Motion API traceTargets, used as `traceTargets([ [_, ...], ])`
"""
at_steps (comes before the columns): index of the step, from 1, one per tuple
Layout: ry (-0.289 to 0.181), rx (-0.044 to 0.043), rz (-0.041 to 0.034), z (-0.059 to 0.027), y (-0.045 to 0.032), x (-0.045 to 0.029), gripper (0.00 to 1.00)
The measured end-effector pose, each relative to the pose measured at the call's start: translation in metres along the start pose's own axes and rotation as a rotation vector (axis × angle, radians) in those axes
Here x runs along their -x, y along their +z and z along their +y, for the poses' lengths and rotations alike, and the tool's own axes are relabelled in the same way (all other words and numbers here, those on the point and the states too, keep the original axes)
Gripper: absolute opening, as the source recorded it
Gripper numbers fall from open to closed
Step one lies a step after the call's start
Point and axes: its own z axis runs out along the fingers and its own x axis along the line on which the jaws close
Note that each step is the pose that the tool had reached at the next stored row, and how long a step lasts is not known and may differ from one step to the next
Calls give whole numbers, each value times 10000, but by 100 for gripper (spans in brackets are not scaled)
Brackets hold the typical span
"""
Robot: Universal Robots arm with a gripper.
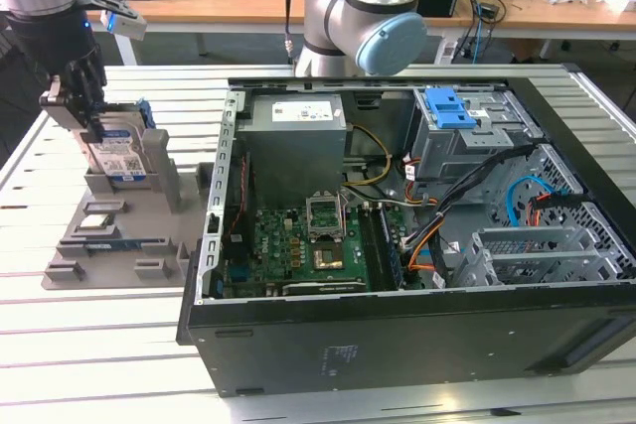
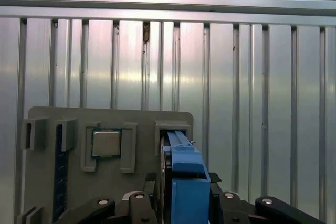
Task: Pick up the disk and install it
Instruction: 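Pick up the disk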
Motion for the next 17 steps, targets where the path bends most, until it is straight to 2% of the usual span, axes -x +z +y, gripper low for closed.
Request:
traceTargets([
  [2, 0, 0, -3, 0, 1, 0, 40],
  [4, 0, 0, -1, 0, 2, 0, 37],
  [17, 0, 0, 0, 0, 8, 0, 37],
])
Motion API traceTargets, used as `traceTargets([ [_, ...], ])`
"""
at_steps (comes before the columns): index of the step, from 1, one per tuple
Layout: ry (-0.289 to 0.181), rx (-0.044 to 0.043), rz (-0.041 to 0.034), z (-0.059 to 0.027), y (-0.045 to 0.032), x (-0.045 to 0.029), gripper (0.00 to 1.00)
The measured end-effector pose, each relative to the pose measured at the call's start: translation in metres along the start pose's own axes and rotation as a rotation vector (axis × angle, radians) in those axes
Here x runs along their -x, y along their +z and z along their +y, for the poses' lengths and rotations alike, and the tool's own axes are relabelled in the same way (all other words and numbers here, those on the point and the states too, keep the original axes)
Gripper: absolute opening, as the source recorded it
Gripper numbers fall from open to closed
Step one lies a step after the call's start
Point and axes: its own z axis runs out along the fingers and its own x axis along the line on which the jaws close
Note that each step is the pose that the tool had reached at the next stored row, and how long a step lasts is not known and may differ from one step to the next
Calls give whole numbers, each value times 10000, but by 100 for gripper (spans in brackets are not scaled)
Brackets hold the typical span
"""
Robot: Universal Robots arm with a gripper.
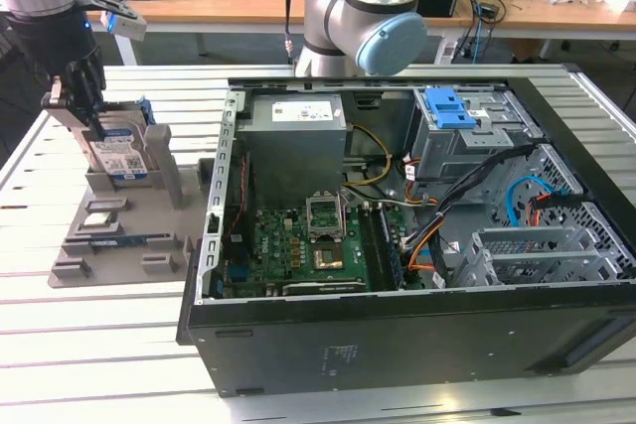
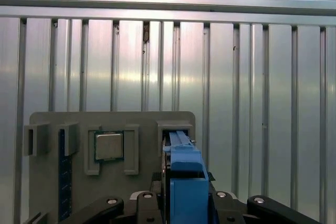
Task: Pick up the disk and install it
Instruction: 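Pick up the disk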
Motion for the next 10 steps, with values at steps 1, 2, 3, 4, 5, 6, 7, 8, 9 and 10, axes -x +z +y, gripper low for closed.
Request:
traceTargets([
  [1, 0, 0, 0, 0, 1, 0, 37],
  [2, 0, 0, 0, 0, 2, 0, 37],
  [3, 0, 0, 0, 0, 2, 0, 37],
  [4, 0, 1, 0, 0, 2, 0, 37],
  [5, -1, -1, 0, 0, 2, 0, 37],
  [6, 0, -3, -1, 0, -1, 0, 37],
  [7, 0, -5, -2, 0, -8, 0, 37],
  [8, 0, -5, -2, 0, -18, 0, 37],
  [9, 0, 0, 0, 1, -33, 1, 37],
  [10, 0, -1, 0, 2, -44, 1, 37],
])
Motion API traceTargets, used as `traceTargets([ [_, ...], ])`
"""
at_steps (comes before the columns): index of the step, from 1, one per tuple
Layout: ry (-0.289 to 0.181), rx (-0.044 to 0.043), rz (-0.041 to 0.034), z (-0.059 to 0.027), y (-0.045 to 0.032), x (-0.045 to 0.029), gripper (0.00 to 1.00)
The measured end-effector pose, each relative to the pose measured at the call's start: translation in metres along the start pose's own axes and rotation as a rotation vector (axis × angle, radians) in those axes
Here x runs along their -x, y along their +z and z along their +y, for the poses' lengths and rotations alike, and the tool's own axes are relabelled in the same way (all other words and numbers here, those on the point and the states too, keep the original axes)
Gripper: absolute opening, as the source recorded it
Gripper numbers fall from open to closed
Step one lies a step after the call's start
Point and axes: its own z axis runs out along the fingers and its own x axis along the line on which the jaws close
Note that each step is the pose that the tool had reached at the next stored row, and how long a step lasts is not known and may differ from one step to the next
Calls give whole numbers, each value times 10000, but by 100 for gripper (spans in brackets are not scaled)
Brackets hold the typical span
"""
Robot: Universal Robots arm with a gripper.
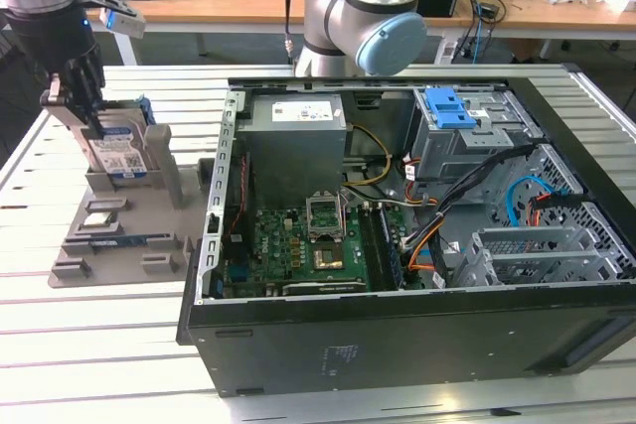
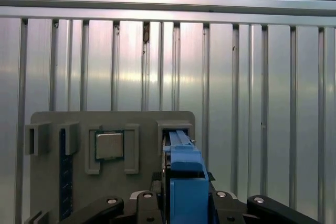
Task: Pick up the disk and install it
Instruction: 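Pick up the disk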
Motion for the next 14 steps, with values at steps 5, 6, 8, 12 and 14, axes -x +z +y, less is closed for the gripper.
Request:
traceTargets([
  [5, -1, 0, 0, 2, -58, 3, 37],
  [6, 0, 0, 0, 2, -64, 3, 37],
  [8, -1, 1, 0, 3, -83, 5, 37],
  [12, 0, 1, 0, 4, -120, 6, 37],
  [14, 0, 0, 0, 5, -142, 8, 37],
])
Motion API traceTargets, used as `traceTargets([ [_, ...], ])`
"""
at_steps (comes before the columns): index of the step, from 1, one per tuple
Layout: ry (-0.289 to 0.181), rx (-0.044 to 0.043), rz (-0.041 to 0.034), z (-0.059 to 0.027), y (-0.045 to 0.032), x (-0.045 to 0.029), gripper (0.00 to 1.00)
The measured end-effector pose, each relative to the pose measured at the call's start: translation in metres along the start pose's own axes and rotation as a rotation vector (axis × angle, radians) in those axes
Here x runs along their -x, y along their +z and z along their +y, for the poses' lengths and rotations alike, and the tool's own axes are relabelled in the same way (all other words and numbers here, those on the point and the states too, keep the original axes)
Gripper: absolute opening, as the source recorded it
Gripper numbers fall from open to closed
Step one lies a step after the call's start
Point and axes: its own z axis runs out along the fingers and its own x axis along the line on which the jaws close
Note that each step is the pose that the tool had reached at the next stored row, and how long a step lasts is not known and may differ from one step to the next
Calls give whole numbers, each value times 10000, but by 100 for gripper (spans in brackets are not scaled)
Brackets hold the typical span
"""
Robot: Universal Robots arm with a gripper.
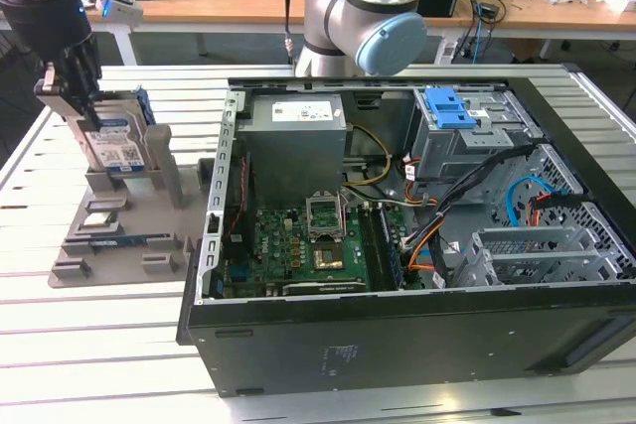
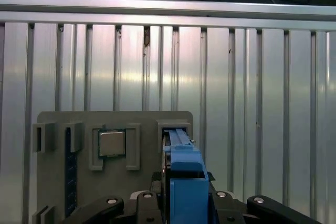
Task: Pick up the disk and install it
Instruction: 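Pick up the disk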
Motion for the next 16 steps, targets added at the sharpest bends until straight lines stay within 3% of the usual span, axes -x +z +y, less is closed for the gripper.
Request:
traceTargets([
  [16, 0, 0, 0, 9, -239, 13, 37],
])
